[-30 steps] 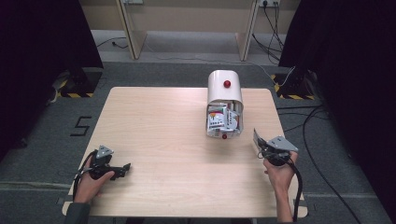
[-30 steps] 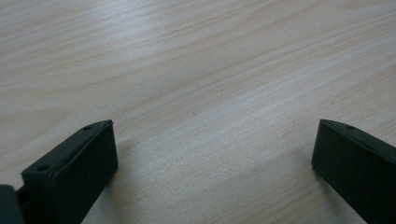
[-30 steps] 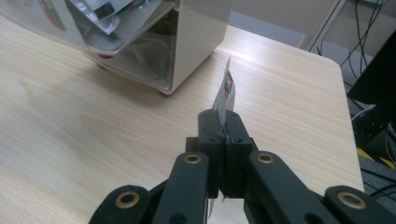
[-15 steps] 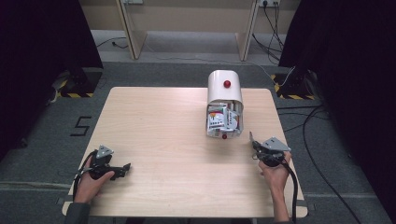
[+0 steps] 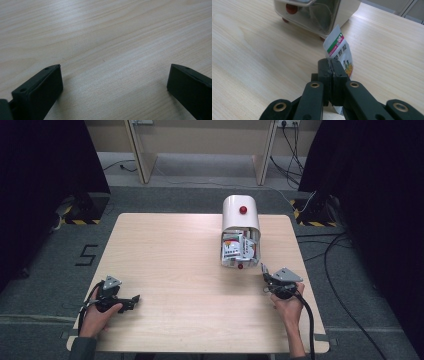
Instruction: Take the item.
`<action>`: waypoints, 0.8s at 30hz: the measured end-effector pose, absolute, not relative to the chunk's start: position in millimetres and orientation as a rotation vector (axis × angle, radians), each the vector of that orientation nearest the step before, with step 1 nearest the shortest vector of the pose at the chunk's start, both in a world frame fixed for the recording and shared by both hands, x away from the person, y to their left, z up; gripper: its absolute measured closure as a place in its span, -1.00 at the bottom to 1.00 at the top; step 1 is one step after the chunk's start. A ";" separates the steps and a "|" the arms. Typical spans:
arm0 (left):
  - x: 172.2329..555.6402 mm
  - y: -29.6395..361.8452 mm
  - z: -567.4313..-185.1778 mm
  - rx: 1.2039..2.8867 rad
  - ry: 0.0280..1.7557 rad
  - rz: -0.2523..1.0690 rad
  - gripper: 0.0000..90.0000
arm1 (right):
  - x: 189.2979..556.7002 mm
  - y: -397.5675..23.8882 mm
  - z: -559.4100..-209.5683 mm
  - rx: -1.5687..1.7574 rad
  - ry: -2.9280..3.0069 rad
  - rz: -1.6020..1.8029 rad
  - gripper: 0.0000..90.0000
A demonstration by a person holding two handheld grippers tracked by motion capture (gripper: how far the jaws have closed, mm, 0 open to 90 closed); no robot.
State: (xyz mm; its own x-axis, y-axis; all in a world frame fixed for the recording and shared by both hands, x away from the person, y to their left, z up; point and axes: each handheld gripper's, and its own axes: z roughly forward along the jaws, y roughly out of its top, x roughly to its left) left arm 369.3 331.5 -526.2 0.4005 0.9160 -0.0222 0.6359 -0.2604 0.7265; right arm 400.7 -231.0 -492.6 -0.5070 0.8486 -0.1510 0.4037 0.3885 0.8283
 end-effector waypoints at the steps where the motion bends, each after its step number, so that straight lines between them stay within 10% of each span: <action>1: 369.3 331.5 -526.2 1.997 1.320 0.542 -1.00 | 400.4 -230.3 -492.7 1.067 2.084 1.013 0.97; 24: 369.4 331.4 -526.2 1.997 1.320 0.542 -1.00 | 406.3 -224.8 -506.6 1.083 2.146 0.976 0.93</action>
